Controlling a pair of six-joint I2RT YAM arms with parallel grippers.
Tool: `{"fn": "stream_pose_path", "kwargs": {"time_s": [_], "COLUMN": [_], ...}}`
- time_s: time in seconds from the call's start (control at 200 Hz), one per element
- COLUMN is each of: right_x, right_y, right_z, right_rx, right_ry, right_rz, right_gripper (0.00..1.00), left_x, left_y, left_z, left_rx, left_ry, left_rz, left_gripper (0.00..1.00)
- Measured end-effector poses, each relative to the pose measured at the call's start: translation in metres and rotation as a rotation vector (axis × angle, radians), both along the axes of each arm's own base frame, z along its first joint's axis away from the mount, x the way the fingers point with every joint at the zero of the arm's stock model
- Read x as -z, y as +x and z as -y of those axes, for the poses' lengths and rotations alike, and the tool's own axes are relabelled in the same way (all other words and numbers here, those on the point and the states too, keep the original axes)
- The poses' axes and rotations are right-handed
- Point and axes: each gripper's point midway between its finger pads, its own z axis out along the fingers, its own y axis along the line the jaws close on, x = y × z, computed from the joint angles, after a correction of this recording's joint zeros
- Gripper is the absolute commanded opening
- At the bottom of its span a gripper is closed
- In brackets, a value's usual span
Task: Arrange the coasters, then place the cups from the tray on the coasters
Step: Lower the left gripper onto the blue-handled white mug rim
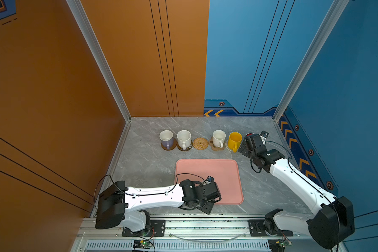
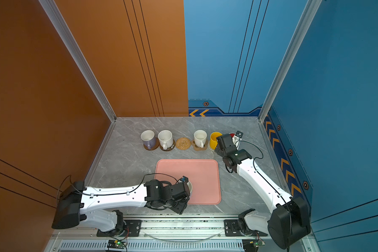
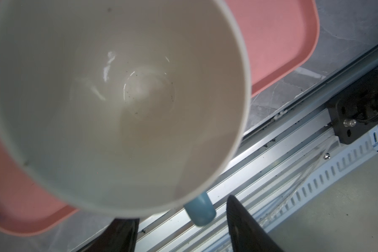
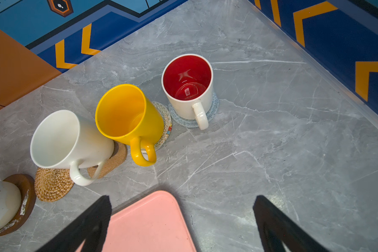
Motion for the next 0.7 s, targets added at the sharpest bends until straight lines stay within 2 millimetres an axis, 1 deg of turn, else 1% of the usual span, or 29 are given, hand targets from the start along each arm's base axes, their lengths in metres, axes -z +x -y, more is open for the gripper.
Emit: {"fn": "stream_pose_path", "kwargs": {"time_s": [0.481,0.576,0.696], "right_x": [0.005,0.008,0.007], "right_y": [-0.001,-0.003,-0.003], "right_z": [0.005,0.008,0.010], "right_rx": [0.012,0.018,0.023], "right_ry": [-0.004,-0.006,-0.003], "right_rz": [-0.011,-0.019,-0.014], "right_gripper": [1.00,1.00,1.00], "left_x": [0.013,0.013,0.013], "left_y": [0.002,0.002,0.002], "left_z": [-0.001,-0.001,-0.001], "left_rx": [-0.024,-0.026,-0.032], "left_ry": [0.039,0.041,0.040], "left_rz": [-0.017,-0.018,-0.019], "left_gripper": [0.55,0.54,0.51]}}
